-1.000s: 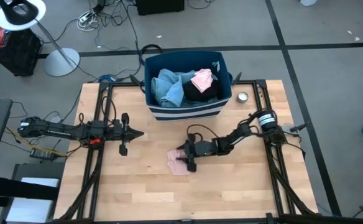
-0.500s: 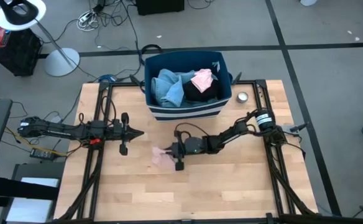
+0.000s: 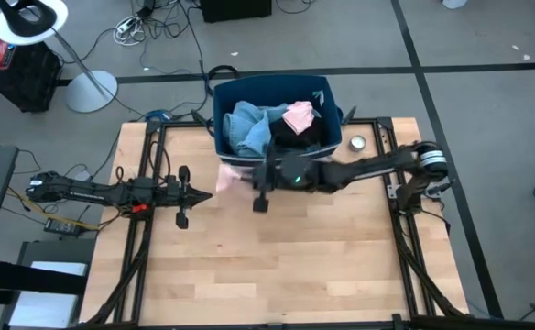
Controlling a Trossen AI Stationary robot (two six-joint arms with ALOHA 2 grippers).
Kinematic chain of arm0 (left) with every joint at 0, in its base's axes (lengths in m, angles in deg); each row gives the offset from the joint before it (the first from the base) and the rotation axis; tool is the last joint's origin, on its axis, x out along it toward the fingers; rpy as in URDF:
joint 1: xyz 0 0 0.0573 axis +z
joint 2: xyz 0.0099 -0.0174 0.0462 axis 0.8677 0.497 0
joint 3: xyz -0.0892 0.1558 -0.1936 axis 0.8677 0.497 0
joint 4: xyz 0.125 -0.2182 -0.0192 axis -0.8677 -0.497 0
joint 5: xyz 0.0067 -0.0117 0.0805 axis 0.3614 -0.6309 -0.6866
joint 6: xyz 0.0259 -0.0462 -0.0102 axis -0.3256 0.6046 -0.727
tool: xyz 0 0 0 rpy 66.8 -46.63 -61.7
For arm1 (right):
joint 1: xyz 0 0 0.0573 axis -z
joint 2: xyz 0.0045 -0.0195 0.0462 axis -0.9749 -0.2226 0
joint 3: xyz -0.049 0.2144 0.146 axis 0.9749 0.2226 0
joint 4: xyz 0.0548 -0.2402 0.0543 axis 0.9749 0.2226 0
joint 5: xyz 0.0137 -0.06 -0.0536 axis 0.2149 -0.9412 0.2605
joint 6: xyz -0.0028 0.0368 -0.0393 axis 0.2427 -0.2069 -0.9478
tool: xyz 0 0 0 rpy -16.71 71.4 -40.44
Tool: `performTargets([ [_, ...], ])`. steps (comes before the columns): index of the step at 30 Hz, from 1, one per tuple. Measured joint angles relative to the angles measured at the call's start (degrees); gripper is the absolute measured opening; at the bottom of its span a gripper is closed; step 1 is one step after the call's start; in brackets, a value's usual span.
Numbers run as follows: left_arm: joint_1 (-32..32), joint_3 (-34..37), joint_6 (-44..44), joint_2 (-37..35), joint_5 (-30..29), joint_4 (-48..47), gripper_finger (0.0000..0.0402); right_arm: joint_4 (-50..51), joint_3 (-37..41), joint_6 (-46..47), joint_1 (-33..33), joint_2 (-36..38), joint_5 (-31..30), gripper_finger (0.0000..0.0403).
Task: Sort clothes
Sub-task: Put the pink sock into the blue organizer bin
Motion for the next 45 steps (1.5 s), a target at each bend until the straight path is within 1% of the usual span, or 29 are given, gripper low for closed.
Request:
performTargets([
  [5, 0.0, 0.0, 0.0, 0.0, 0.0, 0.0, 0.0006, 1.5, -3.4, -4.9, 3.4, 5.6, -5.0, 0.0012],
  [8, 0.0, 0.0, 0.0, 0.0, 0.0, 0.0, 0.0006, 1.5, -5.0, -7.0, 6.2, 7.6, -5.7, 0.0013],
  [12, 0.0, 0.0, 0.0, 0.0, 0.0, 0.0, 0.0006, 1.3, -5.8, -7.1, 11.0, 9.6, -5.9, 0.0015],
  [18, 0.0, 0.0, 0.0, 0.0, 0.1, 0.0, 0.0006, 1.9, -5.8, -6.0, 17.5, 9.7, -6.0, 0.0011],
  [23, 0.0, 0.0, 0.0, 0.0, 0.1, 0.0, 0.0006, 7.1, -5.7, -2.5, 21.4, 9.6, -6.0, 0.0013],
  [30, 0.0, 0.0, 0.0, 0.0, 0.1, 0.0, 0.0006, 14.2, -5.7, -1.4, 23.8, 9.6, -5.6, 0.0013],
  [36, 0.0, 0.0, 0.0, 0.0, 0.2, 0.0, 0.0006, 19.6, -5.6, 2.7, 25.3, 9.6, -4.2, 0.0015],
  [41, 0.0, 0.0, 0.0, 0.0, 0.2, 0.0, 0.0006, 21.5, -4.5, 8.0, 26.3, 9.6, -3.2, 0.0025],
  [45, 0.0, 0.0, 0.0, 0.0, 0.2, 0.0, 0.0006, 21.8, -3.0, 10.1, 26.5, 9.6, -3.1, 0.0041],
])
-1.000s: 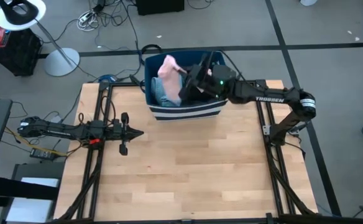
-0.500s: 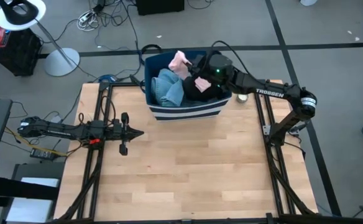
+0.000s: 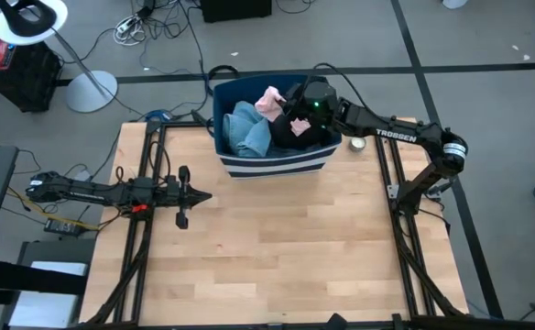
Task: Sort clothes
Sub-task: Put the pink sock into the blue organizer bin
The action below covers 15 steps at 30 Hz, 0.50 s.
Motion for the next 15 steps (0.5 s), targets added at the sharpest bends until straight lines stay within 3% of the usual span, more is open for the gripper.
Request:
performTargets([
  [15, 0.0, 0.0, 0.0, -0.1, 0.0, 0.0, 0.0006, -0.7, 7.1, 0.2, -0.1, 0.0, 0.0, 0.0049],
])
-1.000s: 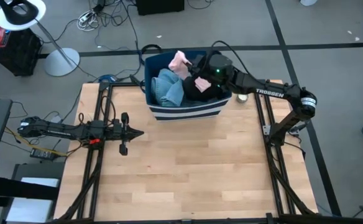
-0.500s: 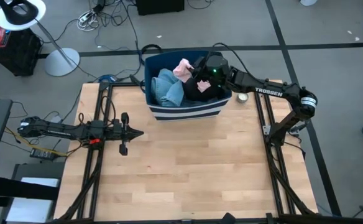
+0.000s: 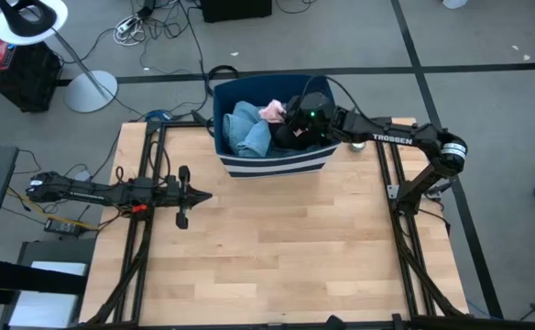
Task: Sort clothes
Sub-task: Put the pink sock into the blue organizer bin
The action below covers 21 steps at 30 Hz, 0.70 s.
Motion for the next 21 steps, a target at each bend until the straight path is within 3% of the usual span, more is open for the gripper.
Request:
performTargets([
  [11, 0.0, 0.1, 0.1, -4.5, -0.1, 0.4, 0.0006, 0.1, 0.5, 2.7, 0.0, 0.0, 5.0, 0.005],
  [21, 0.0, 0.1, 0.2, -4.4, -0.1, 1.4, 0.0006, -0.8, 0.5, 2.9, 0.0, 0.0, 5.6, 0.005],
])
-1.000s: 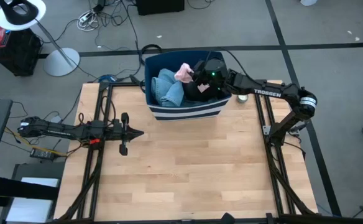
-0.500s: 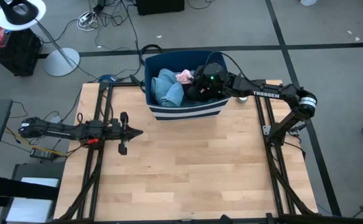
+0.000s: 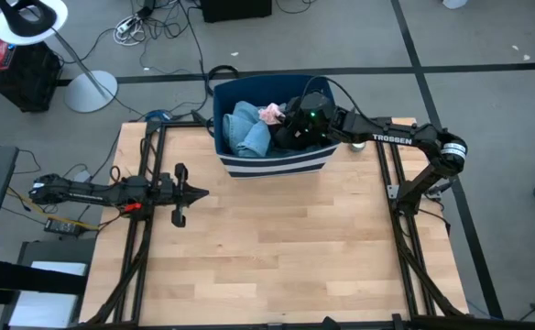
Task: Sort clothes
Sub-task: Put the pink sock into the blue organizer bin
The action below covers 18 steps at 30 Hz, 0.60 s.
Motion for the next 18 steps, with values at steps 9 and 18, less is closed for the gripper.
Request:
performTargets([
  [9, 0.0, 0.0, 0.0, 0.0, 0.0, 0.0, 0.0006, -1.9, 0.0, 0.1, -0.6, 0.0, 0.0, 0.005],
  [18, 0.0, 0.0, 0.3, 0.0, -0.2, 0.0, 0.0006, -1.9, 0.0, 0.1, -1.4, 0.0, 0.0, 0.005],
])
